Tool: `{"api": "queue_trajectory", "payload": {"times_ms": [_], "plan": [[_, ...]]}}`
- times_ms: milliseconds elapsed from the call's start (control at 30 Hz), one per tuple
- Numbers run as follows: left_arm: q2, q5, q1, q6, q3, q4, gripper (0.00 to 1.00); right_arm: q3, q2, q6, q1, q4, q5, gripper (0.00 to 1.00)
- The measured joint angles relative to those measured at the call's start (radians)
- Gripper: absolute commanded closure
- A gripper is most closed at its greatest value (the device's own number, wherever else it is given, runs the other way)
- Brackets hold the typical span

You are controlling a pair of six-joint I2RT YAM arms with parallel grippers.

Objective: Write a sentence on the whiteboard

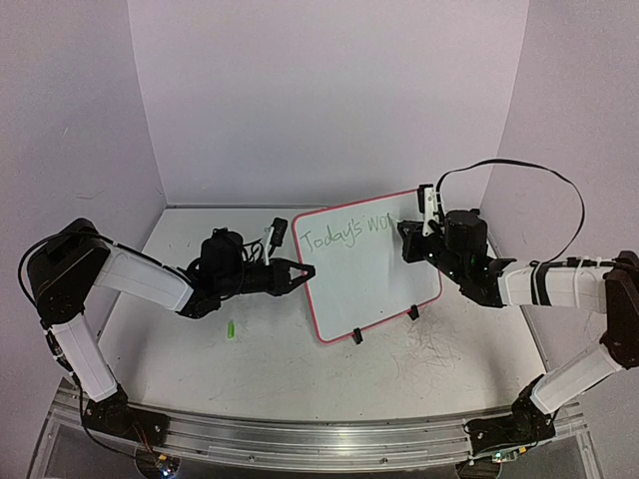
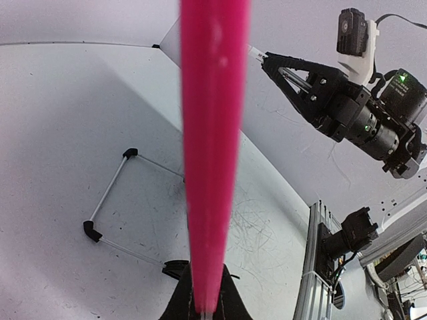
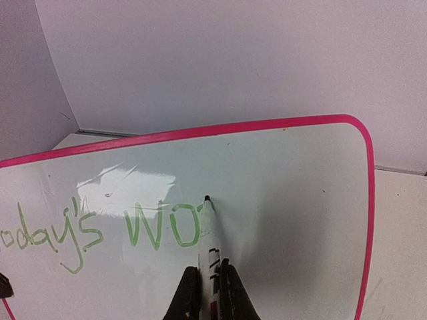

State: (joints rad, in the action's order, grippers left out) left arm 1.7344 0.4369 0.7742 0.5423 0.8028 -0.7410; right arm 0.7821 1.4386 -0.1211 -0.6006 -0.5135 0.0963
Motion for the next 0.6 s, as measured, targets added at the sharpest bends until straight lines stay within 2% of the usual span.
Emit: {"api": "queue_trajectory", "payload": {"times_ms": [600], "plan": [[0.0, 0.0, 0.0, -0.001, 0.0, 0.0, 1.0, -0.025, -0.016, -0.017, 0.0, 0.015, 0.025, 1.0]]}}
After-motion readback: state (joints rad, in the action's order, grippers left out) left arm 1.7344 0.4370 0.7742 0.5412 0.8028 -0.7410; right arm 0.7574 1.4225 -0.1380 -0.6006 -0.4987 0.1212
